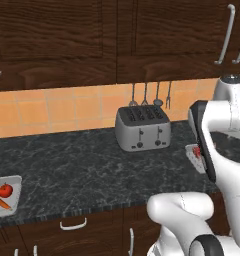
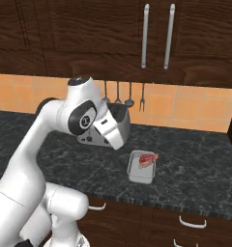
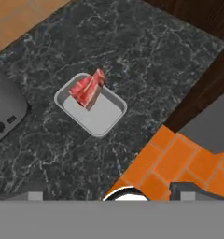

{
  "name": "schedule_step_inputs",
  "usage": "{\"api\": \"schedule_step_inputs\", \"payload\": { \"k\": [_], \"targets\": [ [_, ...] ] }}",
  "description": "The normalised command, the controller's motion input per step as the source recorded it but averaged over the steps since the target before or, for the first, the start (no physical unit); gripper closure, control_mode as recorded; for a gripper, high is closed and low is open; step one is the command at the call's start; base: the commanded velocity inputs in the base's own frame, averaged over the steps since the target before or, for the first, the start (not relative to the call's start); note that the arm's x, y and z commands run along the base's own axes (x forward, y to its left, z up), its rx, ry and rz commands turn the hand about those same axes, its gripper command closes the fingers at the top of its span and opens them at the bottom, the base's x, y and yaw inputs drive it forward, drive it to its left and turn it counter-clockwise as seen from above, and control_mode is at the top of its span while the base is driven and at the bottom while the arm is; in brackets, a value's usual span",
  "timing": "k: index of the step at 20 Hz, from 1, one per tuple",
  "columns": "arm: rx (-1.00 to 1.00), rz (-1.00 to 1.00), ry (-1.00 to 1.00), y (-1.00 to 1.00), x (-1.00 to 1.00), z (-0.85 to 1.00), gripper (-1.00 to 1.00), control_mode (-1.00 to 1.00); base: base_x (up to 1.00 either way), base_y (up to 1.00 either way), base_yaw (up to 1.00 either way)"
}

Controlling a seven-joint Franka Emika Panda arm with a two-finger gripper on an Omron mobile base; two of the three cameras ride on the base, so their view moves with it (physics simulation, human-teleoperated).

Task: Take the meat container that has the steak and place it on the second highest rack of the freezer. Then take the vegetable container that has the tomato and carrot and place it on the highest rack of the freezer.

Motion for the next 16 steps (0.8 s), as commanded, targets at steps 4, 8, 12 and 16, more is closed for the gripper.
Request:
{"api": "schedule_step_inputs", "payload": {
  "k": [4, 8, 12, 16],
  "targets": [
    [0.26, -0.36, 0.57, -0.70, 0.00, -1.00, -1.00, -1.00, 0.00, 0.00, 0.00],
    [0.29, -0.28, 0.09, -0.47, 0.34, -1.00, -1.00, -1.00, 0.00, 0.00, 0.00],
    [0.22, -0.19, 0.02, -0.14, 0.28, -1.00, -1.00, -1.00, 0.00, 0.00, 0.00],
    [-0.02, -0.07, 0.00, -0.15, 0.24, -0.65, -1.00, -1.00, 0.00, 0.00, 0.00]
  ]
}}
